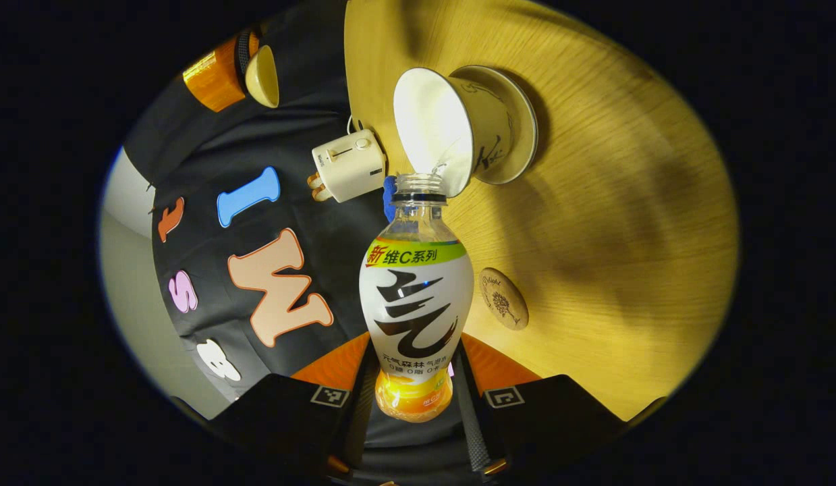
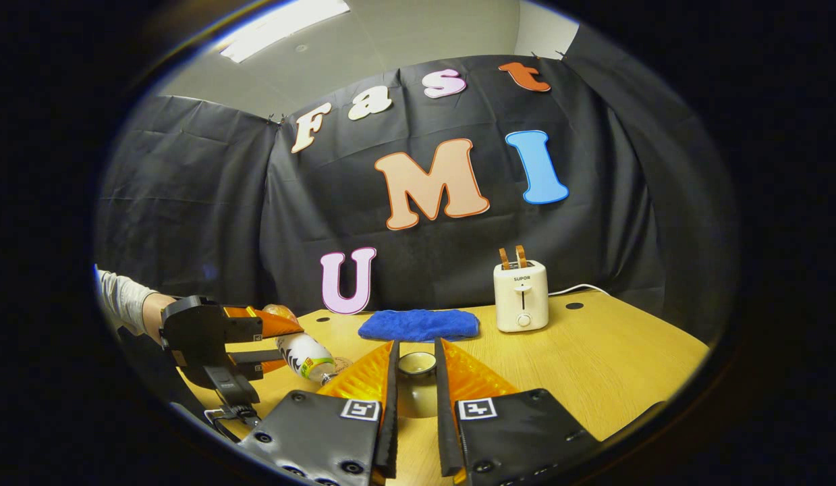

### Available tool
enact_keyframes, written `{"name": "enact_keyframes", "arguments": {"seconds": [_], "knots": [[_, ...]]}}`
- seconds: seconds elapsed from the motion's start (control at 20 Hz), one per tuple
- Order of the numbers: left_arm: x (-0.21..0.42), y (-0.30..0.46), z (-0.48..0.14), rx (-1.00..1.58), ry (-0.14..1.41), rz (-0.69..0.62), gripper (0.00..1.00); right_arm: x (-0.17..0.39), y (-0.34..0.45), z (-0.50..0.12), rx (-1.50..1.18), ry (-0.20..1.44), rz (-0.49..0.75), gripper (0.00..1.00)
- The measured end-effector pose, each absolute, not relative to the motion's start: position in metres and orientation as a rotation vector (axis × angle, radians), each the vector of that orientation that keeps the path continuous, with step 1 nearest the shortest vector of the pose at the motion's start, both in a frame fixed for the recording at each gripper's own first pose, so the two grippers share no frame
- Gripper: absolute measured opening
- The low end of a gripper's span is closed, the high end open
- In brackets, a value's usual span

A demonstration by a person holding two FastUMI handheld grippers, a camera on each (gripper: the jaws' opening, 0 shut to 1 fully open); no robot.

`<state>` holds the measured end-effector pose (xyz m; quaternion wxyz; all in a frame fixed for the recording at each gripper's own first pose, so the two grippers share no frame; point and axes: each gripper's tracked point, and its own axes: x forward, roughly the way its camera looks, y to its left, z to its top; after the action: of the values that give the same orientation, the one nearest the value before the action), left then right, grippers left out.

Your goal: Open the teacup lid with one hand, grasp the water bottle and pour water into the teacup with the other hand; after pouring, place the water bottle on the coaster and then close the teacup lid.

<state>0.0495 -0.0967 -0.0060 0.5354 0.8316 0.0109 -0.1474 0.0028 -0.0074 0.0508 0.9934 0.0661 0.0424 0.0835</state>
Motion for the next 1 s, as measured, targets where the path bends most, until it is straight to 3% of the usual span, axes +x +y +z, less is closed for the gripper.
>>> {"name": "enact_keyframes", "arguments": {"seconds": [1.0], "knots": [[0.053,-0.101,0.010,2.140,-0.020,-0.328,0.58,0.002,-0.009,0.052,0.139,0.082,0.168,0.29]]}}
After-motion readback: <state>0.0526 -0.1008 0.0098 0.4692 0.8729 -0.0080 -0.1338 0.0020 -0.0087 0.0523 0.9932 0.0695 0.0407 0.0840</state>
